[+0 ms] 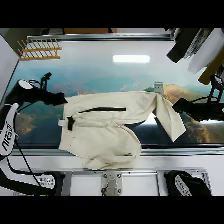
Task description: Fold the clothes and pants, and hang the long-sleeved shirts on hangers.
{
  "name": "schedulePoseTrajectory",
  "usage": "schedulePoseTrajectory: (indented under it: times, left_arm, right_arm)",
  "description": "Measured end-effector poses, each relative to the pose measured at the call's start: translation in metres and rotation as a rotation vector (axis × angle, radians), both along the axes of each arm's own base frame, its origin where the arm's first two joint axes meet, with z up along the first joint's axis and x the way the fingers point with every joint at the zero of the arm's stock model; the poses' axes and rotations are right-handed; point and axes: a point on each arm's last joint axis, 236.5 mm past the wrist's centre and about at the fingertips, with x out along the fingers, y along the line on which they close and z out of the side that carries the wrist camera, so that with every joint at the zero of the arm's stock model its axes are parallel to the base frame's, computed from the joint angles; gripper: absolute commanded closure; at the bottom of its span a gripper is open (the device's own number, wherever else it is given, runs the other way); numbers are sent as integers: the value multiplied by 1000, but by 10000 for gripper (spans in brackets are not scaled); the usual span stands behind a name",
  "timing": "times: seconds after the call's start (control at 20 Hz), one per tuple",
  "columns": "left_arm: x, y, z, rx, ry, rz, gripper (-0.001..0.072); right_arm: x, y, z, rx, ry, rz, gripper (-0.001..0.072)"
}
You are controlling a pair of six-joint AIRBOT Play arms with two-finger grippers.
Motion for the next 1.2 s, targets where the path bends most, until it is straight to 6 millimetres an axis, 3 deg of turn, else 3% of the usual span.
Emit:
schedulePoseTrajectory:
  times: [0.1, 0.25, 0.45, 0.75, 0.8, 0.9, 1.05, 1.2]
  left_arm:
    - [7, 24, 9, 14, -16, 53, 690]
    - [5, 43, 11, 18, -9, 96, 690]
    - [-2, 50, 3, 10, 19, 120, 690]
    - [-12, 50, -12, 7, 50, 137, 690]
    - [-12, 50, -13, 8, 51, 139, 690]
    - [-11, 51, -14, 11, 48, 144, 690]
    - [-10, 55, -14, 16, 42, 151, 690]
    - [-3, 70, 3, 22, 10, 169, 690]
  right_arm:
    - [-5, -6, -18, -24, 56, 6, -2]
    - [-16, -5, -64, -44, 174, 63, -1]
    - [-13, -5, -119, -72, 253, 137, -1]
    - [-3, -7, -173, -82, 315, 171, 0]
    - [-4, -5, -179, -82, 327, 187, 69]
    - [-6, 1, -186, -87, 342, 231, 670]
    - [-1, 2, -180, -105, 333, 268, 698]
    - [18, -19, -135, -177, 271, 276, 698]
